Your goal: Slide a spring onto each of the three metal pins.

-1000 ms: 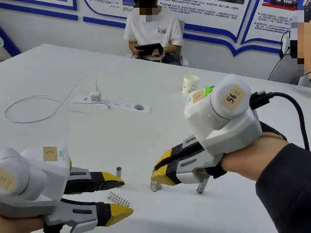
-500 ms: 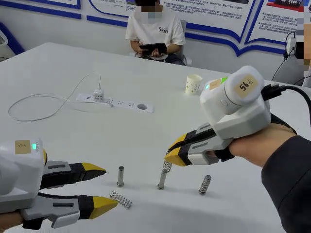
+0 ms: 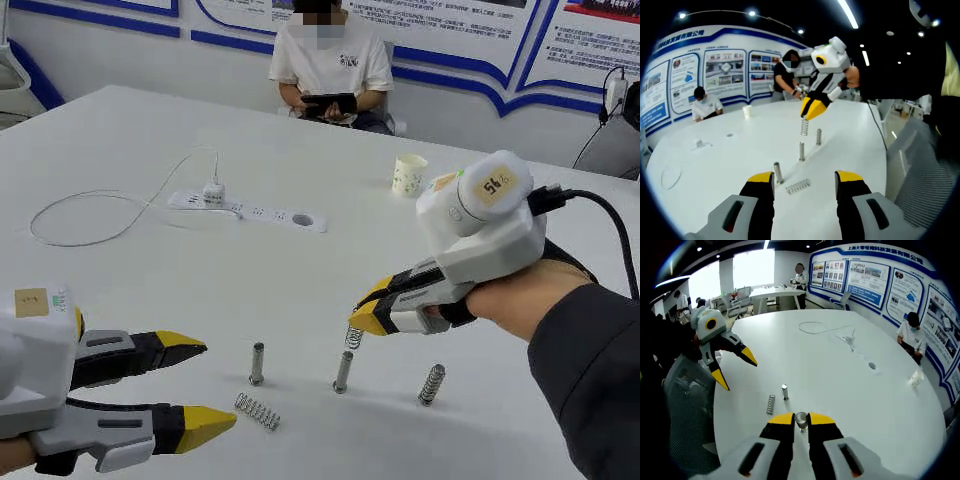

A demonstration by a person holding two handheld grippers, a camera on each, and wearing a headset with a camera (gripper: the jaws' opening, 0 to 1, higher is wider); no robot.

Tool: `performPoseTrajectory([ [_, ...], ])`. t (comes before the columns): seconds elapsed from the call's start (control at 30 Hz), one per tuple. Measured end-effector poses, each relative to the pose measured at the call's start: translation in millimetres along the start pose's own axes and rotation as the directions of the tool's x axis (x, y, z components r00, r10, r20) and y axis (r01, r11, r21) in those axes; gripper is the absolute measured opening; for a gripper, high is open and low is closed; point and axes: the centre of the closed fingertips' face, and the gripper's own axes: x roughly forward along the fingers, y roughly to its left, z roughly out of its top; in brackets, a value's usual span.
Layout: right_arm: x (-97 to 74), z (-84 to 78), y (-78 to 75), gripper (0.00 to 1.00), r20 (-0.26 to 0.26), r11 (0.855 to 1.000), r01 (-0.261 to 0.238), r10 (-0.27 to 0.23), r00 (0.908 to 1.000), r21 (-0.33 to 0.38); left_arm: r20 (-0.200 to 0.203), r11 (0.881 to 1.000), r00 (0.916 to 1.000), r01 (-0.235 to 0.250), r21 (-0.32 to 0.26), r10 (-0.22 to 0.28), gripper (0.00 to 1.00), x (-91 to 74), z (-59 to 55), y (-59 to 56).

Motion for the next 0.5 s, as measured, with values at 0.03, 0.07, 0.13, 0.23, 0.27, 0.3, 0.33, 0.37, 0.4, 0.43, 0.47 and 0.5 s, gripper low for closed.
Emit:
performPoseTrajectory([
  [0.03,2.2,-1.2,-0.7,0.11,-0.002,1.000,0.001,-0.001,1.0000,0.003,-0.001,1.000,1.0000,0.000,-0.002,0.000,0.50,0.1,-0.8,-0.2],
  [0.07,3.6,-2.6,-1.0,0.11,-0.007,1.000,0.000,0.000,1.0000,0.005,-0.003,1.000,1.0000,-0.001,-0.003,0.001,0.50,0.1,-1.3,-0.2],
  [0.13,6.6,-5.6,-2.3,0.11,-0.014,1.000,0.000,0.000,0.9999,0.008,-0.003,1.000,1.0000,-0.004,-0.007,0.004,0.51,0.2,-2.0,0.2],
  [0.23,9.8,-8.2,-3.8,0.11,-0.018,1.000,-0.002,0.003,0.9998,0.016,-0.002,1.000,1.0000,-0.007,-0.012,0.007,0.52,0.3,-2.7,0.5],
  [0.27,11.0,-9.0,-4.1,0.11,-0.020,1.000,-0.004,0.004,0.9998,0.019,-0.003,1.000,1.0000,-0.007,-0.014,0.007,0.52,0.3,-3.0,0.5],
  [0.3,11.7,-9.3,-4.2,0.11,-0.020,1.000,-0.004,0.005,0.9998,0.019,-0.005,1.000,1.0000,-0.007,-0.015,0.007,0.53,0.5,-3.6,0.2],
  [0.33,12.2,-9.5,-4.5,0.11,-0.019,1.000,-0.004,0.004,0.9998,0.018,-0.006,1.000,1.0000,-0.006,-0.015,0.006,0.53,0.7,-4.0,0.0],
  [0.37,12.9,-10.4,-4.7,0.11,-0.022,1.000,-0.003,0.004,0.9997,0.020,-0.009,1.000,0.9999,-0.005,-0.016,0.005,0.53,0.9,-4.9,-0.5],
  [0.4,13.4,-11.1,-4.9,0.11,-0.024,1.000,-0.004,0.004,0.9997,0.021,-0.010,1.000,0.9999,-0.004,-0.016,0.003,0.53,1.1,-5.5,-0.7],
  [0.43,14.3,-12.1,-5.2,0.11,-0.026,1.000,-0.005,0.005,0.9997,0.023,-0.011,1.000,0.9999,-0.003,-0.017,0.003,0.53,1.3,-6.0,-0.8],
  [0.47,14.9,-12.9,-5.1,0.11,-0.028,1.000,-0.006,0.007,0.9996,0.026,-0.012,1.000,0.9999,-0.003,-0.019,0.002,0.53,1.4,-6.3,-0.8],
  [0.5,15.4,-13.6,-4.9,0.11,-0.030,1.000,-0.007,0.008,0.9995,0.026,-0.012,1.000,0.9999,-0.002,-0.020,0.002,0.53,1.5,-6.5,-0.8],
])
